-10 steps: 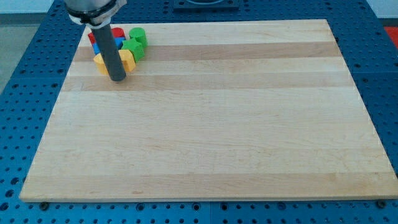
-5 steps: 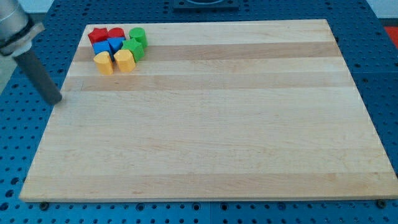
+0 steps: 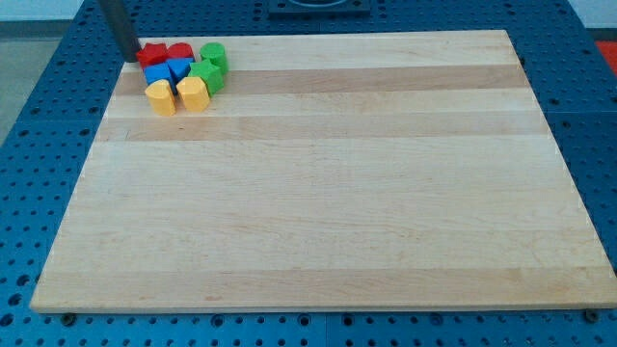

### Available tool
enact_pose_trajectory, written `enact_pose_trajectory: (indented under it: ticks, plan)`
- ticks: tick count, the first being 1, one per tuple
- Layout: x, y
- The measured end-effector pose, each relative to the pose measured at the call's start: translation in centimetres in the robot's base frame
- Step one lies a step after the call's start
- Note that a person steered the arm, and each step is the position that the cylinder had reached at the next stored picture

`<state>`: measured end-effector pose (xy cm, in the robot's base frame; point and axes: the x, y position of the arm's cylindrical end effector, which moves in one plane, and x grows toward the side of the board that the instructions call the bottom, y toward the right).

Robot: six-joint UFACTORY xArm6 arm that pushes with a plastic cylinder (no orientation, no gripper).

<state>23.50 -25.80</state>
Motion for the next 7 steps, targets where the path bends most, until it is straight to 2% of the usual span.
enact_pose_trajectory:
  ticks: [1,4,6,7]
  plan:
    - [3.5,8.1]
    - [6.9,11.1]
    - [7.0,17.0]
    - [7.0,16.6]
